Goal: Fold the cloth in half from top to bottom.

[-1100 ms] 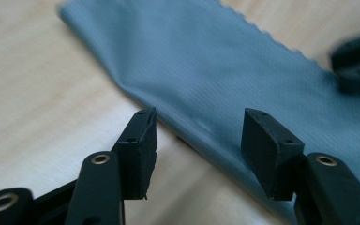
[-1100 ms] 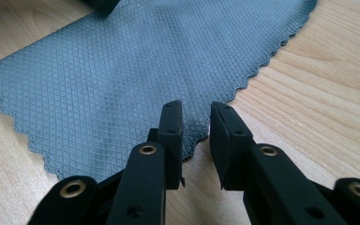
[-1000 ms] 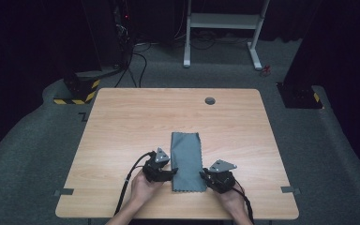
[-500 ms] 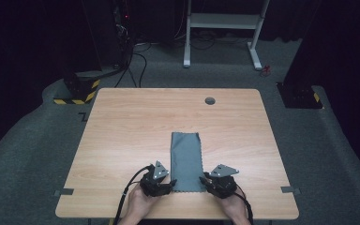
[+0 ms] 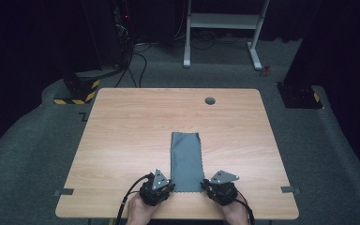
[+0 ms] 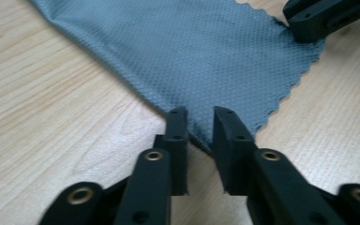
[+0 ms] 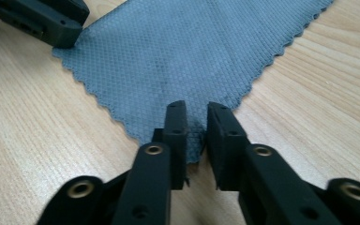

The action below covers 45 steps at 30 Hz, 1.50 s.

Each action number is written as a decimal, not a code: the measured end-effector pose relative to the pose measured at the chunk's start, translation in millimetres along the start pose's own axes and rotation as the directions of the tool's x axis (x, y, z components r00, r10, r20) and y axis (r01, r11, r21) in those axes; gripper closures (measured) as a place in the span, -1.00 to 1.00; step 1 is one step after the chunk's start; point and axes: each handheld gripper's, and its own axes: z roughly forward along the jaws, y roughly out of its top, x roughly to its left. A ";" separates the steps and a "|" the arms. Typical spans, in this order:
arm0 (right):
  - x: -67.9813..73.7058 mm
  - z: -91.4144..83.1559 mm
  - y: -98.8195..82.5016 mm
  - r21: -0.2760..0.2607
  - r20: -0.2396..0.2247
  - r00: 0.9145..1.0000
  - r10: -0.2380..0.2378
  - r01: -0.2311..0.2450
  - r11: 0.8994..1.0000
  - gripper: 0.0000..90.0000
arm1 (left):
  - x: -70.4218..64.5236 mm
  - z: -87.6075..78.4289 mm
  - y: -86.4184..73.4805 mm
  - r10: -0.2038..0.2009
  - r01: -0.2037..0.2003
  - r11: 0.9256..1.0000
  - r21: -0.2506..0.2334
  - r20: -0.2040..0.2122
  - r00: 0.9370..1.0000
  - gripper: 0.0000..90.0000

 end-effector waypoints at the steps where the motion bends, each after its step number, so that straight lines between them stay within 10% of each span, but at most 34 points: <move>1: 0.8 0.1 -0.9 -0.008 -0.002 1.000 0.003 -0.003 1.000 0.81 | 0.8 0.0 -0.8 -0.008 0.008 1.000 -0.005 0.008 1.000 0.77; 21: 17.8 0.5 -0.4 -0.007 -0.046 0.997 -0.054 0.054 0.999 0.97 | 7.8 -13.4 -10.9 -0.019 0.018 1.000 0.012 0.065 0.998 0.99; 28: 20.2 -4.0 4.1 0.000 -0.053 0.995 -0.080 0.080 0.997 0.76 | 10.7 -17.7 -10.7 -0.045 0.046 0.999 -0.007 0.081 0.996 0.74; 34: -14.2 8.4 28.1 -0.048 -0.027 1.000 -0.006 0.005 0.999 0.79 | 37.5 4.8 23.6 -0.070 0.075 0.996 -0.045 0.108 0.992 0.45; 45: -60.1 63.5 73.0 -0.030 0.078 0.996 0.035 -0.033 0.999 0.77 | 82.5 71.9 77.9 -0.076 0.076 0.997 0.002 -0.009 0.997 0.26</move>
